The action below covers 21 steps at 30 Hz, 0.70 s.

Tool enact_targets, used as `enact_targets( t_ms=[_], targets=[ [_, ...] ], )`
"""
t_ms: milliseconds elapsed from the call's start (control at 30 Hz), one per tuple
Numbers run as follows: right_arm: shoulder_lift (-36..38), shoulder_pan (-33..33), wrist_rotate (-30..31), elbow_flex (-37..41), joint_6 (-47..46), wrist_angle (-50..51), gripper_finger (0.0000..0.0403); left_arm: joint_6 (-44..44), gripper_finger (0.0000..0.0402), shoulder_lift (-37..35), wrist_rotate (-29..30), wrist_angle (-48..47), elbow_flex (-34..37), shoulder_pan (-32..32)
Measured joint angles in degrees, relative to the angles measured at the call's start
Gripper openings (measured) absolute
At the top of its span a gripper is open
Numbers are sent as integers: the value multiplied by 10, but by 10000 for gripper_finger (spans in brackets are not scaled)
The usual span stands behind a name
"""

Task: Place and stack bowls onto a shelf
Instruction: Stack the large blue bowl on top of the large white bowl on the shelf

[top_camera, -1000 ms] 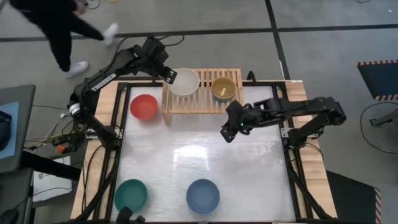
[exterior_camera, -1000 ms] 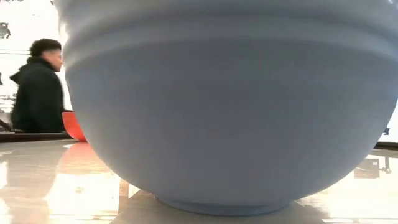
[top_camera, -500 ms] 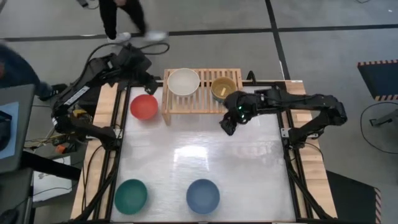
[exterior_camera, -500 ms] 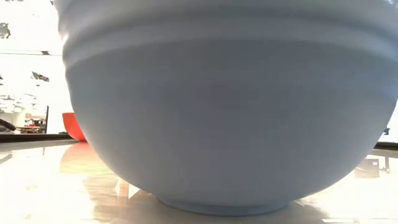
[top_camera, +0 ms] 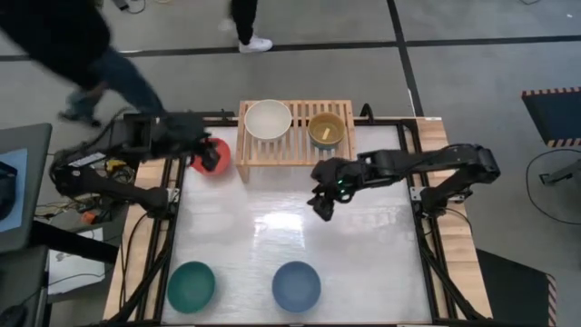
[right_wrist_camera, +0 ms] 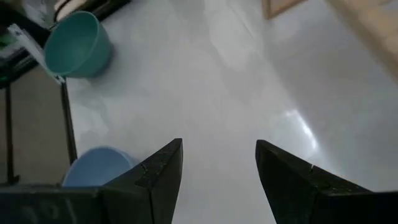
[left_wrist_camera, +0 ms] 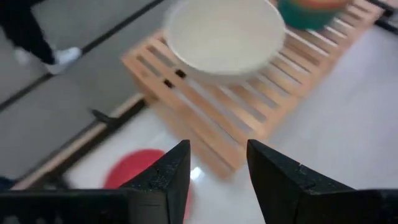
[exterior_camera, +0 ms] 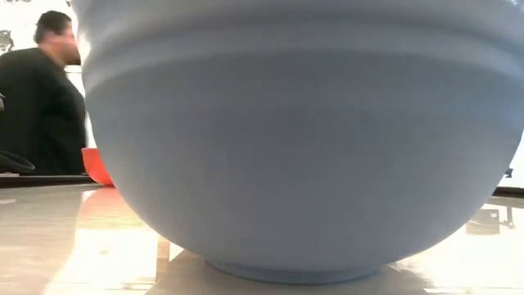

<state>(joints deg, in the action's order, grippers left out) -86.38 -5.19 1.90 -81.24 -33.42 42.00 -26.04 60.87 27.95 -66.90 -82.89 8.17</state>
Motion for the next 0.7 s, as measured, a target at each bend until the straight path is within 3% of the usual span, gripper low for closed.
enact_targets(
  t_ms=[133,300,533,700],
  targets=[
    [-49,-38,8,0,-96,-2,225,-52,141,-67,-3,73,118,-78],
    [-100,-97,21,0,-203,-7,216,-106,141,-115,-9,135,208,-172],
    [-144,-163,37,0,-316,9,209,-130,141,-120,4,203,263,-273],
    [-152,-194,67,0,-380,17,209,-100,141,-107,35,260,269,-311]
  ],
)
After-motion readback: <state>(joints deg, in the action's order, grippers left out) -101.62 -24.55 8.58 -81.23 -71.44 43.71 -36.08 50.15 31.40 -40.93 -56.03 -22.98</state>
